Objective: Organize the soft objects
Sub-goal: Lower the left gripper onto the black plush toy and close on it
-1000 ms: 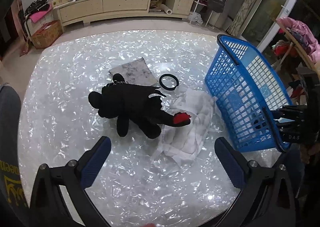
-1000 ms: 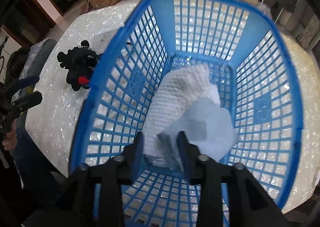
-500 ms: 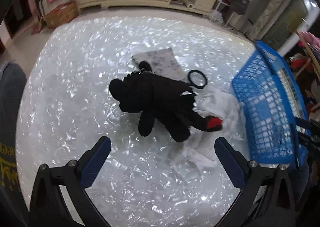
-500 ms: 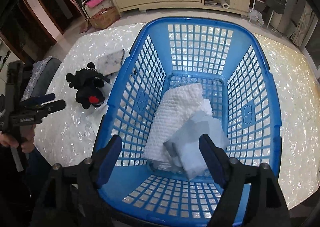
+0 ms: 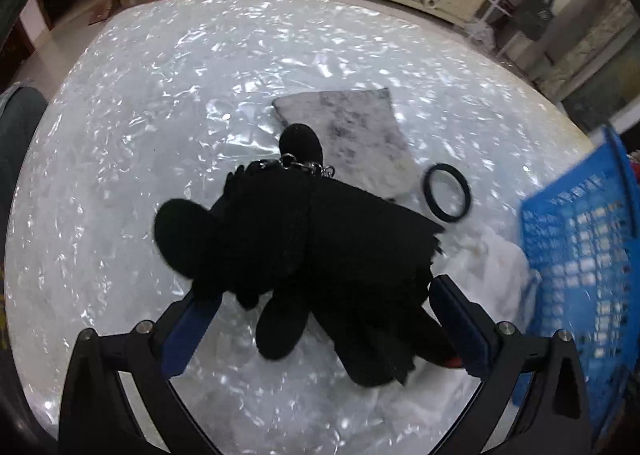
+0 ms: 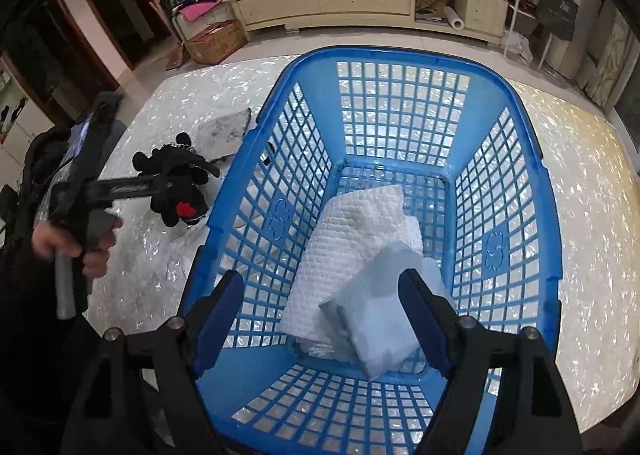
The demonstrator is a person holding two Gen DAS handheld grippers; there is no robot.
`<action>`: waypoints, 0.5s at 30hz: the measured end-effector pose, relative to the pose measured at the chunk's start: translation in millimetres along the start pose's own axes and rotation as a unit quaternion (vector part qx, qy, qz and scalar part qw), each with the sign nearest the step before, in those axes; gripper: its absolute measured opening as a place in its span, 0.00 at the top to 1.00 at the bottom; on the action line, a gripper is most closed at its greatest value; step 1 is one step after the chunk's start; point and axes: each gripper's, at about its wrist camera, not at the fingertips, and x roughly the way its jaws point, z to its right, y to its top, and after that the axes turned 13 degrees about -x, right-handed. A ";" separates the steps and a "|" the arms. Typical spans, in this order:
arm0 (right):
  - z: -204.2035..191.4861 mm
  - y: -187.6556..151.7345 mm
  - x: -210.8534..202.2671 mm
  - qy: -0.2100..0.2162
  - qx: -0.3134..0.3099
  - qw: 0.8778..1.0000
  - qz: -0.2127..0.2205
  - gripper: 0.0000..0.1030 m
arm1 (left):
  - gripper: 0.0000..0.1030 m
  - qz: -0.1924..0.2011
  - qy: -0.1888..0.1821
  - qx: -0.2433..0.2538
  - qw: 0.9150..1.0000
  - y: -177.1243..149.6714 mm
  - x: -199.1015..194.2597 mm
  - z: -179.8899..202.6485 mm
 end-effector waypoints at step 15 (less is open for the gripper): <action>13.2 -6.9 3.5 -0.003 0.019 1.000 0.003 0.24 | 0.19 0.012 0.053 0.029 0.998 0.6 21.1 25.6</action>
